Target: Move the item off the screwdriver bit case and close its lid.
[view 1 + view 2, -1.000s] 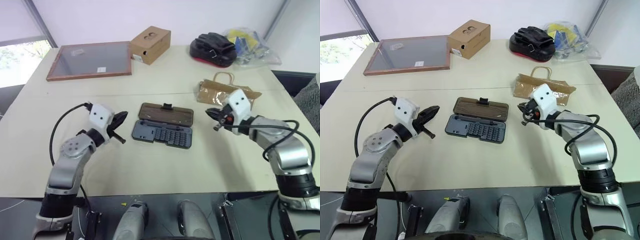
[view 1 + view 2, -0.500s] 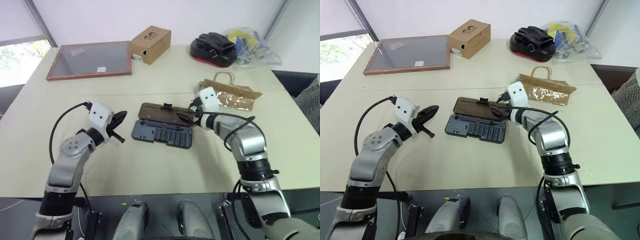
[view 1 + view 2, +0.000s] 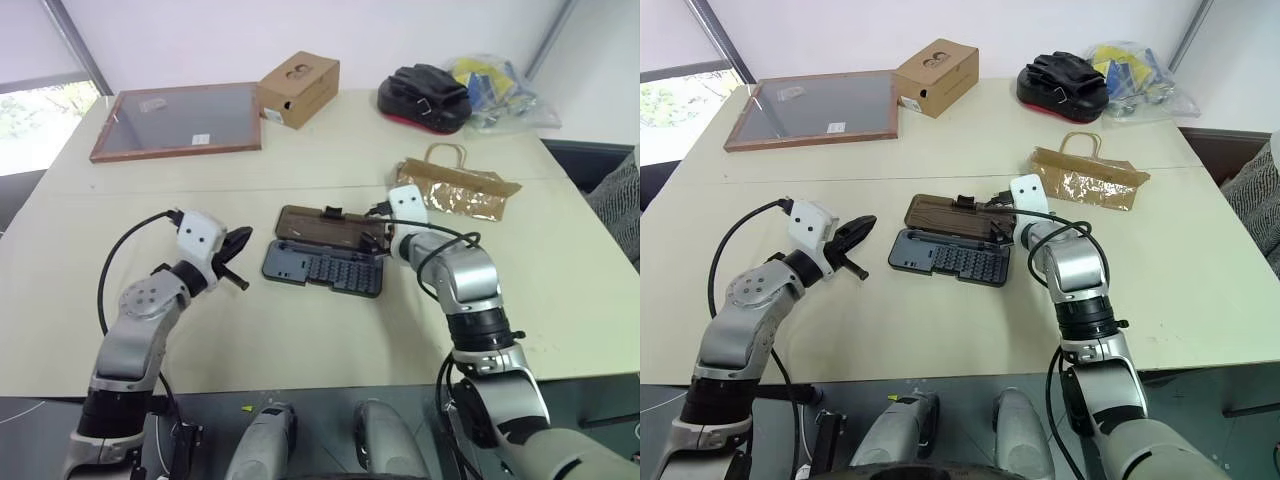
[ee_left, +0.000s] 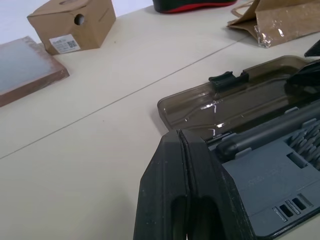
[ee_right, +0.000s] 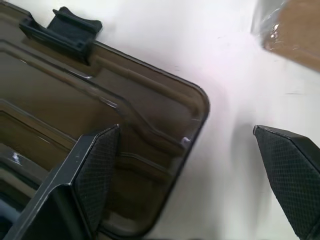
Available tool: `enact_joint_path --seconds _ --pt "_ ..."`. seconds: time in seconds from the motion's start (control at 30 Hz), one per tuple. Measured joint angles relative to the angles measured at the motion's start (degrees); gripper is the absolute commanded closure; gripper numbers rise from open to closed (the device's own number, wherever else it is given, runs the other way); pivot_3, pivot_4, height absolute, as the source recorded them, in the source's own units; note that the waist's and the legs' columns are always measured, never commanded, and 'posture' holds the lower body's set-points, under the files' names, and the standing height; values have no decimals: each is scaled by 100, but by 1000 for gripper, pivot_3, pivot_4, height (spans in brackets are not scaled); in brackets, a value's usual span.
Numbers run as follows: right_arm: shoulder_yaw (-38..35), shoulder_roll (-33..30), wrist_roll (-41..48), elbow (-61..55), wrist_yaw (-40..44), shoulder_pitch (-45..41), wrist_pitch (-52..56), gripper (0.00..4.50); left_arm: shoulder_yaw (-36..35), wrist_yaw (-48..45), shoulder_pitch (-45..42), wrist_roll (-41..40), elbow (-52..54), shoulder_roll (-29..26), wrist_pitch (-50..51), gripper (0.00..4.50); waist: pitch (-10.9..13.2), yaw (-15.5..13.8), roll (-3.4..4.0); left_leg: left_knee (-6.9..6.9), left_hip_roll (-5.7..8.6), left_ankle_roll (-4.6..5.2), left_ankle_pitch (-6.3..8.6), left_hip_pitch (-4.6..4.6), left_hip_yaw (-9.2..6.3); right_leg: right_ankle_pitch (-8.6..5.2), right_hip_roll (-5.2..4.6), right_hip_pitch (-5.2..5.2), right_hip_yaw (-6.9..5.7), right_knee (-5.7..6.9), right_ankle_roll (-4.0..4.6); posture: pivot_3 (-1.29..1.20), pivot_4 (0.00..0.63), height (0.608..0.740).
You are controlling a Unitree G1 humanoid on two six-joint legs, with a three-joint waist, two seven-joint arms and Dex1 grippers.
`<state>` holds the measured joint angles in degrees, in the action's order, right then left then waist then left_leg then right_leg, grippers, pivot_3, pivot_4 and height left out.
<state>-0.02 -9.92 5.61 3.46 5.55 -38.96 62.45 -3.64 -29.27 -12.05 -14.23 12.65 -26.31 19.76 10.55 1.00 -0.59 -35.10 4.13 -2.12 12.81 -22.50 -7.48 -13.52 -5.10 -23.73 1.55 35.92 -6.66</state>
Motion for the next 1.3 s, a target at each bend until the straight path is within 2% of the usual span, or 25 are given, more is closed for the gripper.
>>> enact_joint_path --seconds 0.23,0.27,0.7,0.97,1.3 --pt "-290 217 41 -96 -190 -100 430 4331 4 75 -2 10 0 3 -1 4500 -1 2 1 0 0 0 0 0 0 0 0 0 0 1 0 0 150 740" --pt "-331 232 61 -114 -186 -133 456 4424 5 81 -1 13 0 3 -1 4500 -2 3 3 0 0 0 0 1 0 0 0 0 0 1 0 0 150 740" --pt "-513 396 89 -525 -369 -230 1495 4424 9 133 -4 117 -2 3 -9 4500 -3 -1 3 3 0 0 0 1 -2 0 1 0 -2 2 1 0 150 740" --pt "-1434 1177 -269 -1097 -1047 -532 2832 4424 6 181 -43 125 -5 3 -11 4500 -2 3 5 7 0 0 0 -4 -15 0 0 -16 -1 11 2 0 150 740" --pt "-1729 1593 -479 -1318 -1283 -581 2964 4424 11 166 -88 125 -7 1 -7 4500 -1 22 6 6 0 -3 -2 -44 -12 4 2 -66 0 23 7 0 150 740"
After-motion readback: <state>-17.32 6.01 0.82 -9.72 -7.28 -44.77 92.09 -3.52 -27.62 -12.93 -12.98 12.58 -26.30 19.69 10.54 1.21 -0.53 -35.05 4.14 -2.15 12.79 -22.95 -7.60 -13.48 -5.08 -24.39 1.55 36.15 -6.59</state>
